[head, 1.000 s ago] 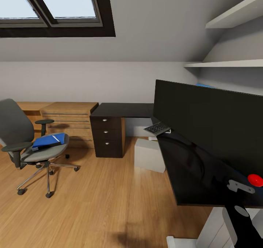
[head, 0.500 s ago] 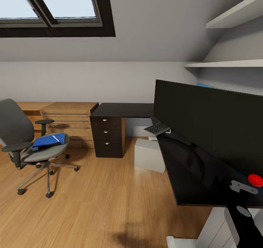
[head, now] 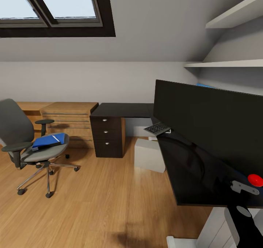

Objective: In the bedroom, organize the workspace by keeping the computer under the desk, ensuring the monitor is on the desk, placing the keyboard on the desk next to the monitor, placing the mouse on the desk next to the keyboard, moving the folder from the swivel chair onto the desk next to the mouse, stacking the notebook on top of the folder with the pen on top of the notebook, and positioning the swivel chair next to the desk.

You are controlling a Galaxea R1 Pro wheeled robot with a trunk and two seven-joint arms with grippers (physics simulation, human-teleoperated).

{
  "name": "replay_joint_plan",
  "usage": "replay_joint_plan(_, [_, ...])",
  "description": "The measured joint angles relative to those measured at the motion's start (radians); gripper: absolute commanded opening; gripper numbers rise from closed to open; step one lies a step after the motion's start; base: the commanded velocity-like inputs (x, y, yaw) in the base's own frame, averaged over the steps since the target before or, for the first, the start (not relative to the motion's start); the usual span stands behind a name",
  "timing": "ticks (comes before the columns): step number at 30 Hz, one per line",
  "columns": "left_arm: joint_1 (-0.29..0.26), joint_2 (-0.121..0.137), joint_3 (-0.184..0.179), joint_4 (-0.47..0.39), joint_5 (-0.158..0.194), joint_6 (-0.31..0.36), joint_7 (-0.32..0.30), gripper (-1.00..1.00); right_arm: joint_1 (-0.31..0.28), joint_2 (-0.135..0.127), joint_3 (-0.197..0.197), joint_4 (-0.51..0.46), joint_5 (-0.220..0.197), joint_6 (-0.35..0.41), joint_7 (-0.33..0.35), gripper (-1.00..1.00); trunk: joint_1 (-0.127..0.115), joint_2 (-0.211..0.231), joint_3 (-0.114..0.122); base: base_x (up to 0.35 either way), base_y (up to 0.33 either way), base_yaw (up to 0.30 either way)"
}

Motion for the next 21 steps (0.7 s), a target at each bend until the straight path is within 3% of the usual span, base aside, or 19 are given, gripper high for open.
replay_joint_plan(21, [0.0, 0.0, -0.001, 0.0, 0.0, -0.001, 0.0, 1.0, 0.0, 0.0, -0.001, 0.0, 0.004, 0.001, -0.004, 1.0, 0.0, 0.0, 0.0, 0.032, 0.0, 0.0])
